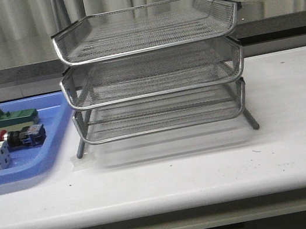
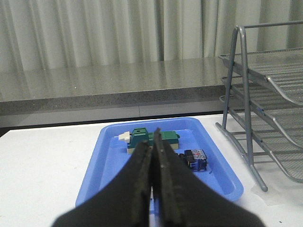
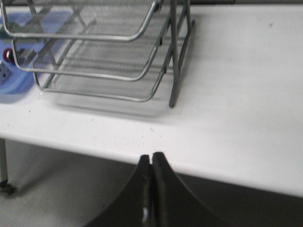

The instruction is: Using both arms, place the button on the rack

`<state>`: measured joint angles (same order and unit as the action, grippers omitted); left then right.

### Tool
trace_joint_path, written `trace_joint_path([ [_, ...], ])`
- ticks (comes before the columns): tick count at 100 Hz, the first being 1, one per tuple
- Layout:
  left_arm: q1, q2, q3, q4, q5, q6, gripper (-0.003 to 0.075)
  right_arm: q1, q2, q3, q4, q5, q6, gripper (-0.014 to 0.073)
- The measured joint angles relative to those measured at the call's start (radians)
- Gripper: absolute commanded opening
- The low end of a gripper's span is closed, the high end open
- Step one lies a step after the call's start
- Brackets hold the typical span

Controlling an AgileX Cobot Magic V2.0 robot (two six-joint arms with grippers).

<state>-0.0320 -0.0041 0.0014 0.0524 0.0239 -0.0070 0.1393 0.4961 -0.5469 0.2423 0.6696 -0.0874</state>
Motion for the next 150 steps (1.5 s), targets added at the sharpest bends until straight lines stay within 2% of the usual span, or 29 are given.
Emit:
trace_joint_path([
  [23, 0.0, 0.0, 0.0, 0.0, 0.0, 0.0, -0.002, 0.0, 0.213, -0.043, 0.124, 0.004, 0.0, -0.0069],
  [52, 0.0, 0.0, 0.0, 0.0, 0.0, 0.0, -0.002, 0.0, 0.384, -0.043, 0.387, -0.137, 0.0, -0.005],
  [59, 0.0, 0.0, 0.0, 0.0, 0.0, 0.0, -0.002, 0.0, 0.417, -0.043, 0.425, -0.169, 0.0, 0.0002],
  [66, 0.0, 0.0, 0.0, 0.0, 0.0, 0.0, -0.002, 0.0, 0.449, -0.043, 0.449, -0.196, 0.0, 0.009],
  [81, 0.0, 0.0, 0.0, 0.0, 0.0, 0.0, -0.002, 0.0, 0.507, -0.043, 0.486, -0.246, 0.0, 0.0367],
  [88, 0.0, 0.0, 0.0, 0.0, 0.0, 0.0, -0.002, 0.0, 0.53, -0.043, 0.496, -0.27, 0.0, 0.044],
  [110, 0.0, 0.0, 0.0, 0.0, 0.0, 0.0, -0.002, 0.0, 0.624, -0.067, 0.515, -0.331, 0.0, 0.0442],
  [150, 0.0, 0.0, 0.0, 0.0, 0.0, 0.0, -0.002, 0.0, 0.923, -0.267, 0.521, -0.335, -0.04, 0.0442],
])
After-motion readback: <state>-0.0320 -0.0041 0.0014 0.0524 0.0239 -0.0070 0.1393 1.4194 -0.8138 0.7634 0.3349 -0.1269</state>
